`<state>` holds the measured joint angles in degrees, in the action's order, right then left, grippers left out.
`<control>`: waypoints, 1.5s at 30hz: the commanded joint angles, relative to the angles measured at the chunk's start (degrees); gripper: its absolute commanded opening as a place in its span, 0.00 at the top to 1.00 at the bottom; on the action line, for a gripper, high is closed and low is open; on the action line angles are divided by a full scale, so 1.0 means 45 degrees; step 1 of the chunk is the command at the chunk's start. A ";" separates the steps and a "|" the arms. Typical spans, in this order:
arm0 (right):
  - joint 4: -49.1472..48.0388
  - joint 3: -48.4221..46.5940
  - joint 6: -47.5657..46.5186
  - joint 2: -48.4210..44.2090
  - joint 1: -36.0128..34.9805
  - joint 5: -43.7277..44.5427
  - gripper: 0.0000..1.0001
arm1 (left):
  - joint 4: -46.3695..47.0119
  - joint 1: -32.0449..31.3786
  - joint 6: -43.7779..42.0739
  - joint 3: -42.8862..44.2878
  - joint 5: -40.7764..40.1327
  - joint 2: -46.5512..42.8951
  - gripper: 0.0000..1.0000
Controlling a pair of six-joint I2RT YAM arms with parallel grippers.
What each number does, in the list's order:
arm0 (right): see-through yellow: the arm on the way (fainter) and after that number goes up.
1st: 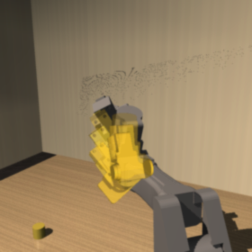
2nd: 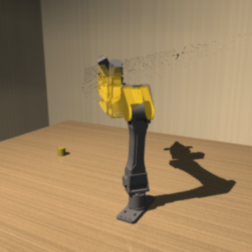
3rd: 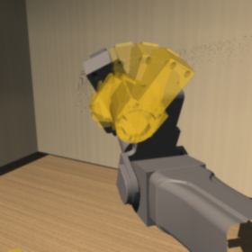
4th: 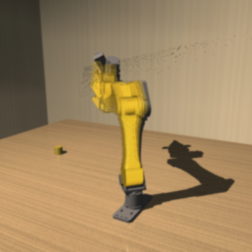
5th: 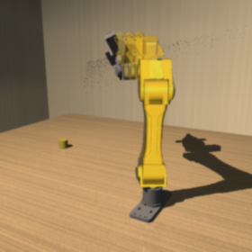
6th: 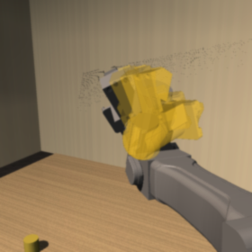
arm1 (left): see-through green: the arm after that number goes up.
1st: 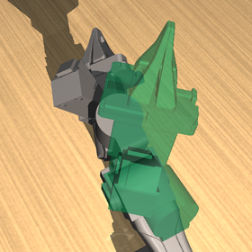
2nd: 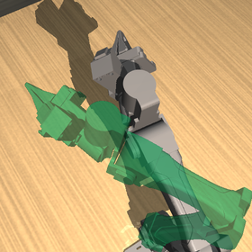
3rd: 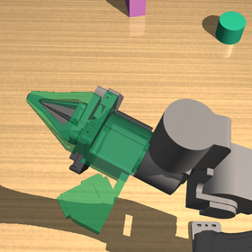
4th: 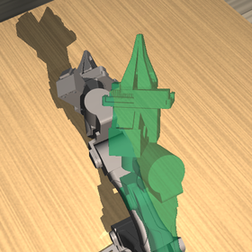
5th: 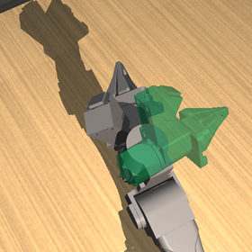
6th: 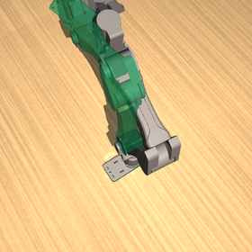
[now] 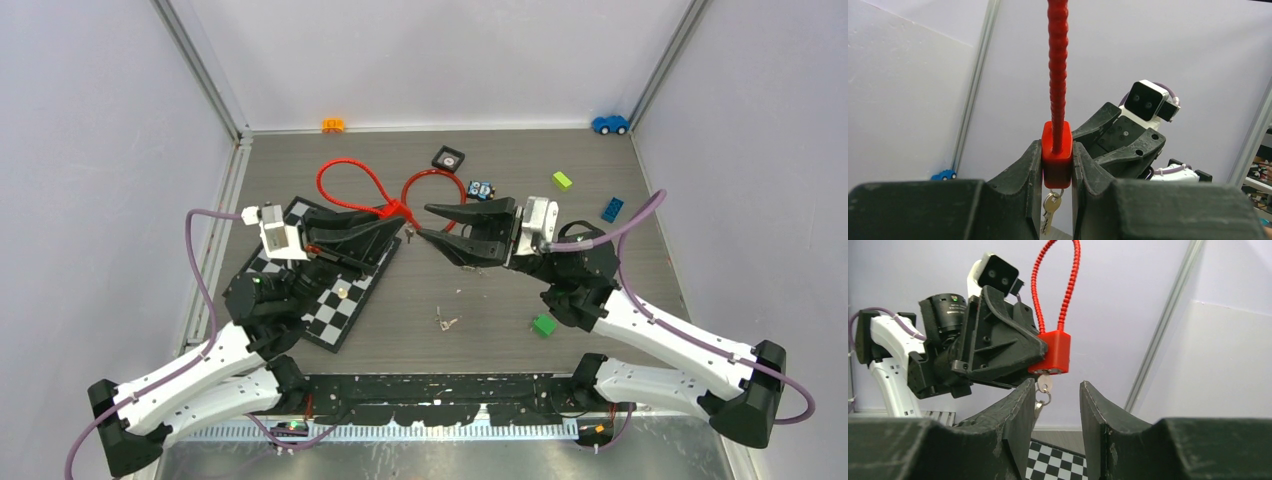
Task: Lock with the key
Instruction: Lock the lock.
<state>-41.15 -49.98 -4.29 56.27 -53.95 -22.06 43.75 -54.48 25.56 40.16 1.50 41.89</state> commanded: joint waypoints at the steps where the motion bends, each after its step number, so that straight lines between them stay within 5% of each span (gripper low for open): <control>1: -0.0450 -0.0639 0.0095 -0.0051 -0.0239 -0.0558 0.57 | 0.1103 0.0016 -0.0074 0.0411 -0.0234 -0.0090 1.00; 38: -0.1528 -0.0788 0.0639 0.1029 -0.0373 -0.0769 0.68 | 0.1230 0.0016 -0.0031 0.0272 0.0321 -0.0002 1.00; 45: -0.1415 -0.0736 0.0681 0.1021 -0.0374 -0.0815 0.78 | 0.1294 0.0017 0.0013 0.0332 0.0521 0.0061 1.00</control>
<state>-45.04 -51.22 -1.56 60.88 -55.35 -25.15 44.62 -54.48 25.36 40.16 2.94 42.26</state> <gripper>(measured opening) 0.244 0.211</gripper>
